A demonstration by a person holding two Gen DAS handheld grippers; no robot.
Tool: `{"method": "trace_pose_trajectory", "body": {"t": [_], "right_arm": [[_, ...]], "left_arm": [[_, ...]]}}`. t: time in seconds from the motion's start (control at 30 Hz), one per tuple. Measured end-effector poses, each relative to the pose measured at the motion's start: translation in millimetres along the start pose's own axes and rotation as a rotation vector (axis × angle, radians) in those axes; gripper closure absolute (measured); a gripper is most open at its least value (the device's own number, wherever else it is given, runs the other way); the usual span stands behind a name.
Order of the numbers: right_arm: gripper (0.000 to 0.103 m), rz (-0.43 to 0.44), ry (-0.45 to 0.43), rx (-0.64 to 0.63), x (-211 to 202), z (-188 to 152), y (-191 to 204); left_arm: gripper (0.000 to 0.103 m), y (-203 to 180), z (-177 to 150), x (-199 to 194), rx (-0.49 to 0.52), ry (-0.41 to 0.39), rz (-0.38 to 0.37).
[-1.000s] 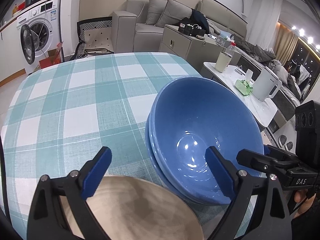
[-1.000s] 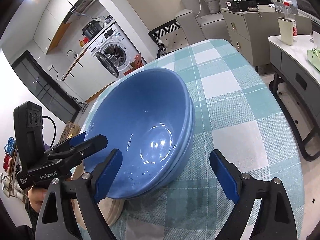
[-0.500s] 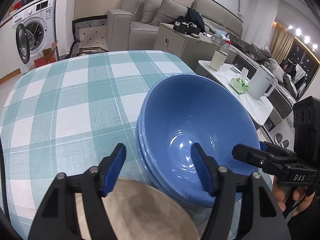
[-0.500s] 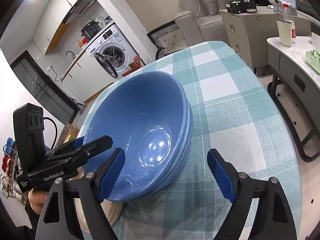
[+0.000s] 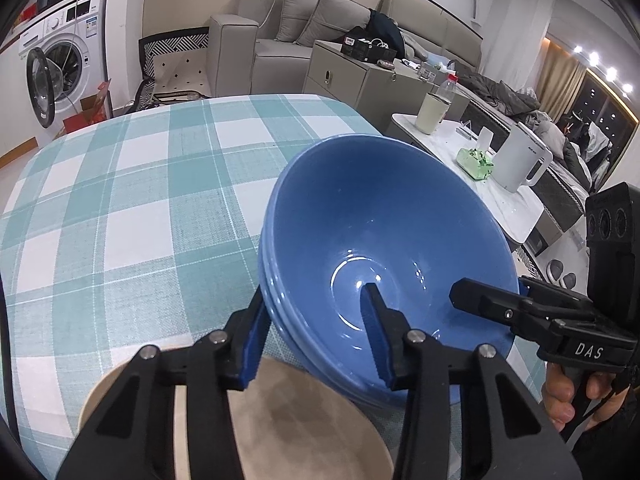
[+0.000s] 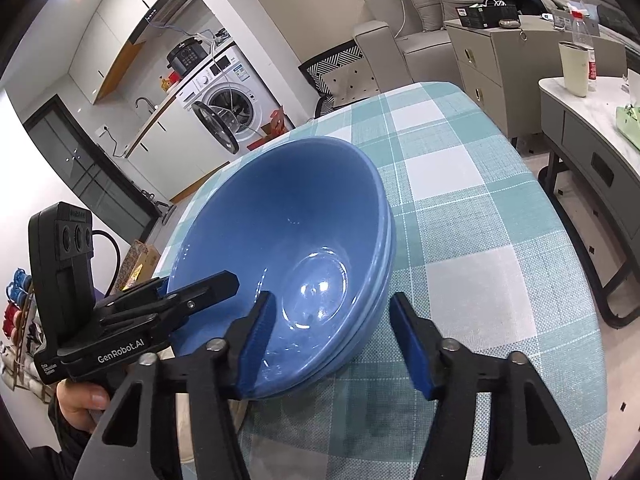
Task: Organize plates and bowls
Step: 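Close both grippers on the rim of the nested blue bowls, then lift the nested blue bowls and carry them over the cream plate stack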
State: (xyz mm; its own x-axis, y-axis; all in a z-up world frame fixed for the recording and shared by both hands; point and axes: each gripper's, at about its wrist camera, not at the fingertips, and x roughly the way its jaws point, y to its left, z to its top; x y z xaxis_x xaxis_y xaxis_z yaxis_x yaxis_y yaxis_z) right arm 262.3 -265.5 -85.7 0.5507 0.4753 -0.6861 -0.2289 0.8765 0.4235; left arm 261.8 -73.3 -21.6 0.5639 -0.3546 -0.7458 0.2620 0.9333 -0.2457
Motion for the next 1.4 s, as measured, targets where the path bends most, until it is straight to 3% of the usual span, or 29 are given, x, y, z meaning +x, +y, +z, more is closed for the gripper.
{"method": "trace_pose_trajectory", "body": {"t": [0.1,0.57,1.4], "right_arm": [[0.048,-0.008,-0.001,-0.010,-0.4,0.1,2.1],[0.055,-0.085,-0.024,-0.060,-2.9,-3.3,10.4],[0.056,-0.122,-0.043,-0.089,-9.7,-5.4,16.8]], "left_arm": [[0.065,-0.1,-0.3,-0.4,0.001,0.000,0.015],[0.066,-0.1,-1.2,-2.1,0.007,-0.003,0.034],[0.066,-10.5,-2.3,-12.1,0.044,-0.028,0.079]]}}
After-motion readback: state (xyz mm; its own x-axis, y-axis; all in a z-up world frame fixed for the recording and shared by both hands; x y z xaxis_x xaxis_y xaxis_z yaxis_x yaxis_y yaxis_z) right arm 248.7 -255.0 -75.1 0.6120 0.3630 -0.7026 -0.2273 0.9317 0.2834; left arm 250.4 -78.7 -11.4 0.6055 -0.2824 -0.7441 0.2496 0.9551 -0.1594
